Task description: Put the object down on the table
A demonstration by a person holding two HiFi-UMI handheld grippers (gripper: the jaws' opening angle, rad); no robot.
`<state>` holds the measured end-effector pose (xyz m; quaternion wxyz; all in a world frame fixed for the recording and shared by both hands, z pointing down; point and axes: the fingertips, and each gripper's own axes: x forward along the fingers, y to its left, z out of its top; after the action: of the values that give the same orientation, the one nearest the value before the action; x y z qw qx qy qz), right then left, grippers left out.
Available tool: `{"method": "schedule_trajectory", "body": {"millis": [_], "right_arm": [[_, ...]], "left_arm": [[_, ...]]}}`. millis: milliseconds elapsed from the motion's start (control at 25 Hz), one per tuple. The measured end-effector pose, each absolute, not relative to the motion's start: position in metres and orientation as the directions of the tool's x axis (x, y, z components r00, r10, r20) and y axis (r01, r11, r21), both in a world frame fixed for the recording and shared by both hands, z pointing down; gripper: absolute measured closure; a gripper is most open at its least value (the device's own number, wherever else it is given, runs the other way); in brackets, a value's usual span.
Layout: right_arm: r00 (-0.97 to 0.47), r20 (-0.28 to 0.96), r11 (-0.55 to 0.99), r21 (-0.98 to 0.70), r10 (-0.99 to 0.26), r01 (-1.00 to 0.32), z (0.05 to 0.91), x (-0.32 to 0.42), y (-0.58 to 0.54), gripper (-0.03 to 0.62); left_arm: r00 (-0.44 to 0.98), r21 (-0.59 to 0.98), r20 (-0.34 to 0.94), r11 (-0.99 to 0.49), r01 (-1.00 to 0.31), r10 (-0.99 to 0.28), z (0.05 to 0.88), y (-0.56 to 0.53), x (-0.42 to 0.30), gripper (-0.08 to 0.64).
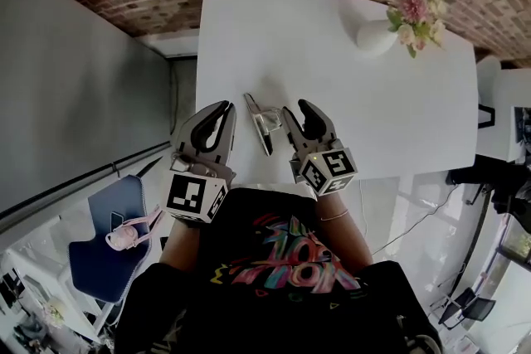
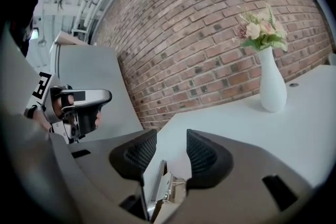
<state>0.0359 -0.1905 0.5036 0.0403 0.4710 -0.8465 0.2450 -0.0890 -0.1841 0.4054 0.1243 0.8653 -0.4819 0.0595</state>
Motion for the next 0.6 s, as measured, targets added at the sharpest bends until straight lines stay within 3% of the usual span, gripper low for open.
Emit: {"method": "schedule_trajectory", "body": {"millis": [600], "right_arm": [[-0.588,0.125,0.559,-0.208,-0.799,-0.803,0.369,0.038,-0.190,0.419]], "left_arm": [[0.484,0.092,0.084,-0.477,-0.874,-0.871,0.334,-0.173,-0.109,0.520]]}}
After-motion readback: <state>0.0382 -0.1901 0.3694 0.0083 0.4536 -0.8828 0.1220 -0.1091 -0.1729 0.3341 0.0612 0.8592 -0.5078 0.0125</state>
